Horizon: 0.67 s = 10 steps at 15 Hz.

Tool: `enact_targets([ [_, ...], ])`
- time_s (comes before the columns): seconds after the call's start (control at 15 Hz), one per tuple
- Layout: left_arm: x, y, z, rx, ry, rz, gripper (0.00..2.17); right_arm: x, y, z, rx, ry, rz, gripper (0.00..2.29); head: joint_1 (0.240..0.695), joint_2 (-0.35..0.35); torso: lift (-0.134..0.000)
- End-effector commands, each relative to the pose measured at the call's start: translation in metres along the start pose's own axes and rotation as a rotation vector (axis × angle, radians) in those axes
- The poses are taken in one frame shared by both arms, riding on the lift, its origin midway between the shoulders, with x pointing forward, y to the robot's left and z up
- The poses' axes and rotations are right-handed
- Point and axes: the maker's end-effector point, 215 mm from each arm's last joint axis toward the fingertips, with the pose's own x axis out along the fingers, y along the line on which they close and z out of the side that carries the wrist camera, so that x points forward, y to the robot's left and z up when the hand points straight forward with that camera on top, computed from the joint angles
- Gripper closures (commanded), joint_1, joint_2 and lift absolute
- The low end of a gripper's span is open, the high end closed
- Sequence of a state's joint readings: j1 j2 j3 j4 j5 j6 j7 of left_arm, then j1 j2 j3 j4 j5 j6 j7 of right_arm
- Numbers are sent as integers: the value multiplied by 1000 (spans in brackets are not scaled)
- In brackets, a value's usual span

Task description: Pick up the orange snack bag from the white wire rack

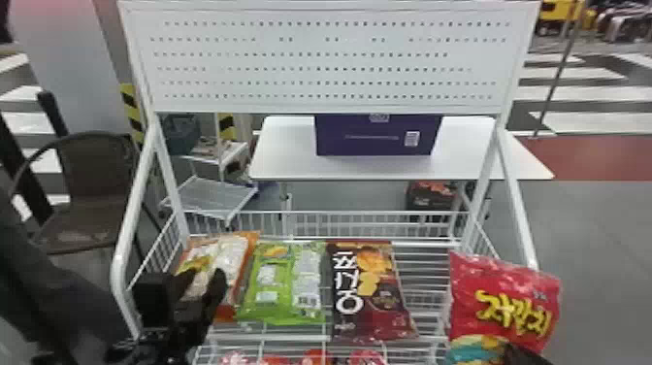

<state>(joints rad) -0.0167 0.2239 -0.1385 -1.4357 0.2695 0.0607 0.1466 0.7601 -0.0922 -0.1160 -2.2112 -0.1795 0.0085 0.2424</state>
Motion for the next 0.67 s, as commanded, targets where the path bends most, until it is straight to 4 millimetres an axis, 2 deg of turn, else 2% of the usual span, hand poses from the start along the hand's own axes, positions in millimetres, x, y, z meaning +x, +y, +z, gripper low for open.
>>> enact_targets([
  [0.0,-1,1,-1,-1,1,0,1889,-1,-1,1,-2,0,-3,2219,499,0,0],
  [0.07,-2,0,-1,-1,1,-4,1895,-1,-2,1,-3,0,-4,2219,499,0,0],
  [0.13,-3,-2,-1,-2,0,-8,2067,-1,-2,1,-2,-2,-4,2219,499,0,0],
  [0.33,-8,-5,13,-13,-31,-11,2071,0,-3,2,-3,-3,-4,2219,499,0,0],
  [0.6,-37,-9,49,-52,-115,-22,2071,1,-3,3,-3,-6,-4,2219,499,0,0],
])
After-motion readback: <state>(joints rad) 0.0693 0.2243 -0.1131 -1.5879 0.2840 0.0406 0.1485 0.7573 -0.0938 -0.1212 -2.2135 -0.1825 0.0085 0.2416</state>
